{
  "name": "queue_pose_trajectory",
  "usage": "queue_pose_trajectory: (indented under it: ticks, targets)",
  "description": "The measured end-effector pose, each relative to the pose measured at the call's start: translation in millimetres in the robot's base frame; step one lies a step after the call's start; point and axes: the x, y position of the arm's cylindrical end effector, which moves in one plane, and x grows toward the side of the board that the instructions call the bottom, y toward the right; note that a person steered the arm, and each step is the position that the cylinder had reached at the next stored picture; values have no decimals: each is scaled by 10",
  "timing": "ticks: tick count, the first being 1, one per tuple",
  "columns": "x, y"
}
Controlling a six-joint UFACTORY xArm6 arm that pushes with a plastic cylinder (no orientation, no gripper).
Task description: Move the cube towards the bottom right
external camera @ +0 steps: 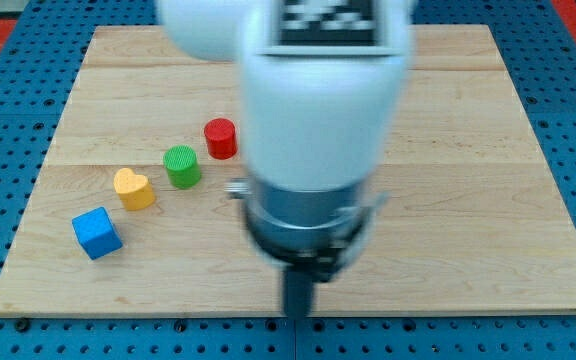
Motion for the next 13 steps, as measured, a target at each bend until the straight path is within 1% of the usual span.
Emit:
queue_pose_trajectory:
  ticks: [1,2,4,5,6,7,8,9,10,11,13]
  targets:
    - [-1,-757]
    - [-97,-1423]
    - [-362,-2495]
    - [-748,-2300]
    - [-946,-1833]
    - [-915,-1434]
    - [-739,-1637]
    - [-563,-1502]
    - [-711,-936]
    - [-808,-637]
    - [-813,-564]
